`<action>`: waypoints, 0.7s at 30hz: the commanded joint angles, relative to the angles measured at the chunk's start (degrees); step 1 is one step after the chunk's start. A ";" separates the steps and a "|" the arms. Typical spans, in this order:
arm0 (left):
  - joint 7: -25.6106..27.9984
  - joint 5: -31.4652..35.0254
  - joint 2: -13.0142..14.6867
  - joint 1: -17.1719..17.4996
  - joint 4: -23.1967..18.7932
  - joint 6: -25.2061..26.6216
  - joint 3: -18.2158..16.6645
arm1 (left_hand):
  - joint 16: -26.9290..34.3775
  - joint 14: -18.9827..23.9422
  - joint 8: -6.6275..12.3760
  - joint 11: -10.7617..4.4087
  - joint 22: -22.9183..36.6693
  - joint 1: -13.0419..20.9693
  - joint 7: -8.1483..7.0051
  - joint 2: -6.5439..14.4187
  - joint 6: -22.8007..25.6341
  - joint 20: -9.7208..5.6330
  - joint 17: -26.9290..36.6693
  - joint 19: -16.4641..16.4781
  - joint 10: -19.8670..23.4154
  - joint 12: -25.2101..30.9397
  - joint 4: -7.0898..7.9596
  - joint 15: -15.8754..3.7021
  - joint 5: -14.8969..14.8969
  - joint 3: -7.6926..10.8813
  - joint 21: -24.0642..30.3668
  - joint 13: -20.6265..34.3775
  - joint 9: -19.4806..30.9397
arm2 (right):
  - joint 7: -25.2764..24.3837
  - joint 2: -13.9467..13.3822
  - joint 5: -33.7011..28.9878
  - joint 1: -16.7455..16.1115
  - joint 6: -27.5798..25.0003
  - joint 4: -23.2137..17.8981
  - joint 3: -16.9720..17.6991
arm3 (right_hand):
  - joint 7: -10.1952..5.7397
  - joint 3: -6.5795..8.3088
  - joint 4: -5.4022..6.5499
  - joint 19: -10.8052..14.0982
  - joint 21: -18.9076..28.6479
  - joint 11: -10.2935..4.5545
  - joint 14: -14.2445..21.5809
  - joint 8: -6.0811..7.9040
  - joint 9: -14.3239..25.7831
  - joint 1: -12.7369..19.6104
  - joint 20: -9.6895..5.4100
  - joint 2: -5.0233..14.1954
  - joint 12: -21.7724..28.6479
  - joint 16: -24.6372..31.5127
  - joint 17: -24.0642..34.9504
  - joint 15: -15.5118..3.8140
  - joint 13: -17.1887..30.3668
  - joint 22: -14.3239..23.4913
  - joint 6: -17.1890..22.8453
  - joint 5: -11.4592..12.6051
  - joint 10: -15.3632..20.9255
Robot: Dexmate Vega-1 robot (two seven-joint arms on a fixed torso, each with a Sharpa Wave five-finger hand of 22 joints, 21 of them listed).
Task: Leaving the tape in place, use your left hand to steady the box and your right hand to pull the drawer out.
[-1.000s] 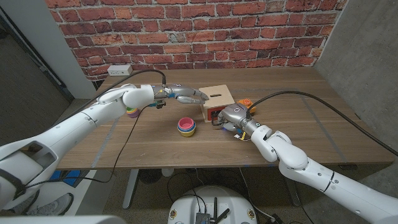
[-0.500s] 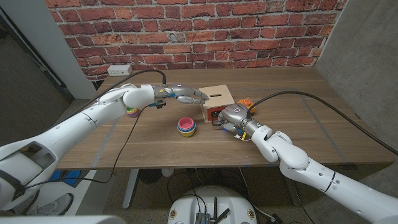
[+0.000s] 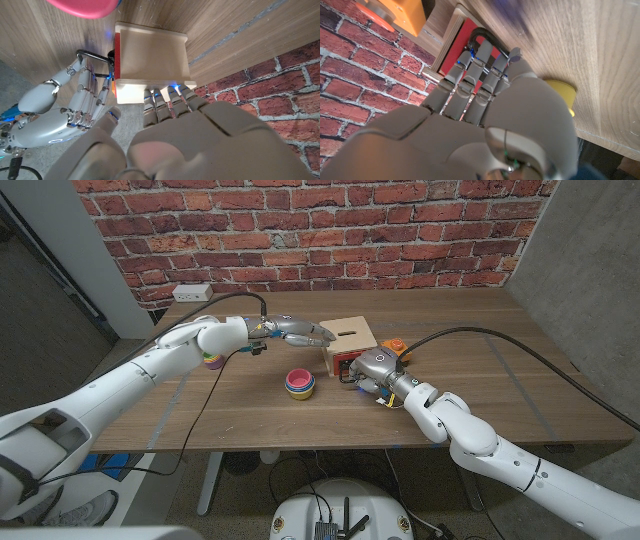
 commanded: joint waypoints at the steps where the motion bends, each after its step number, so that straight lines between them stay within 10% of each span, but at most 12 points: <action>1: 0.78 0.13 0.62 0.75 -0.70 0.11 -0.56 | -0.02 0.48 -0.06 -0.24 0.15 0.77 0.16 4.17 0.43 -9.68 0.26 0.45 0.42 0.01 -0.03 -5.56 0.26 0.34 0.27 0.09 -0.02 | 0.60 0.05 -1.32 -0.85 -0.53 -1.11 0.09 | -0.44 0.32 -0.02 0.43 0.08 -0.06 0.64 1.85 0.63 0.57 -7.46 0.41 0.08 -0.42 0.20 -2.44 0.24 0.25 2.46 0.32 0.84; 21: 1.04 -0.12 1.12 1.33 -0.63 -0.53 -0.97 | -0.16 0.61 -0.28 -0.23 0.14 0.78 0.19 4.17 0.52 -9.68 0.27 0.53 0.62 -0.15 -0.11 -5.56 0.23 0.57 0.17 0.10 -0.01 | 2.13 0.37 -2.97 -2.26 -1.47 -2.61 0.30 | -0.52 0.66 0.00 0.41 0.10 -0.08 0.61 2.11 0.80 0.67 -7.45 0.32 0.01 -0.83 0.61 -2.45 0.36 0.29 2.56 0.31 0.95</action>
